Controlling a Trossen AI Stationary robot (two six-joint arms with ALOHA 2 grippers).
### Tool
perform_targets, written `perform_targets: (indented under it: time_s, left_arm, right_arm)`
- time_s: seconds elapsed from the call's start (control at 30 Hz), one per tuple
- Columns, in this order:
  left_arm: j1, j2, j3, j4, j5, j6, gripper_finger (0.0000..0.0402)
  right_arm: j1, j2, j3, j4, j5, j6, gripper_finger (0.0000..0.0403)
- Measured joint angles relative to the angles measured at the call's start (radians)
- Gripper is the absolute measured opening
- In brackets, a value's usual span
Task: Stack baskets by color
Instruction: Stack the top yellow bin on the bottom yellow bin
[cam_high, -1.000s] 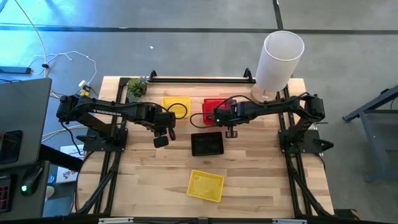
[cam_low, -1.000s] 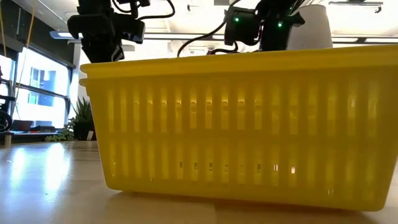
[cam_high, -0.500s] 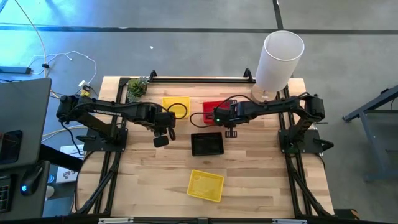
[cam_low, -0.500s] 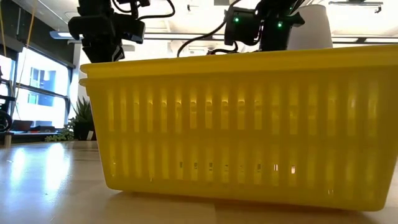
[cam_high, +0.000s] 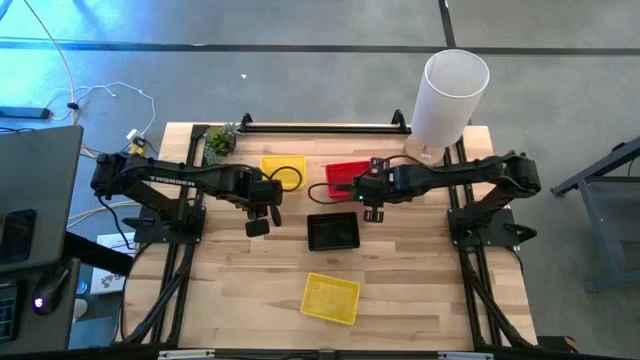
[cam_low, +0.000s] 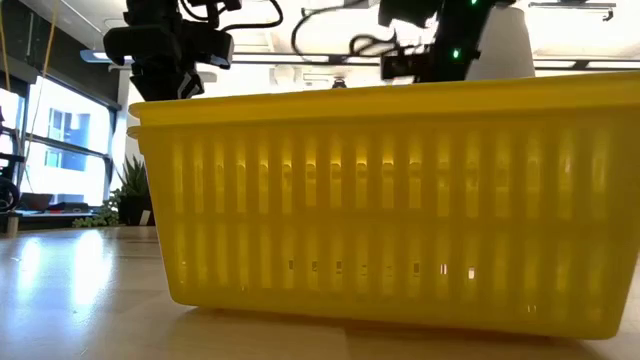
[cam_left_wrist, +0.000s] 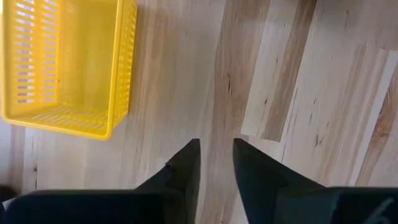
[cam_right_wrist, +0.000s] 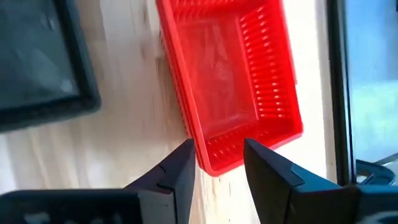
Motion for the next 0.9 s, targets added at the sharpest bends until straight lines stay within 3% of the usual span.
perform_targets:
  time_s: [0.17,0.33,0.57,0.9]
  left_arm:
    - [0.000,0.000,0.000,0.002,-0.066,0.017,0.0133]
    - [0.018,0.000,0.000,0.017,-0.176,0.136,0.0169]
    - [0.104,0.000,0.000,0.113,-0.116,0.263,0.0171]
    - [0.191,0.016,0.000,0.175,-0.068,0.352,0.0168]
  right_arm:
    - [0.018,-0.089,0.000,-0.013,0.001,0.092,0.0122]
    - [0.040,-0.177,0.000,-0.029,0.002,0.176,0.0122]
    - [0.085,-0.264,0.000,-0.026,0.002,0.245,0.0122]
    - [0.143,-0.278,0.000,-0.034,0.000,0.265,0.0122]
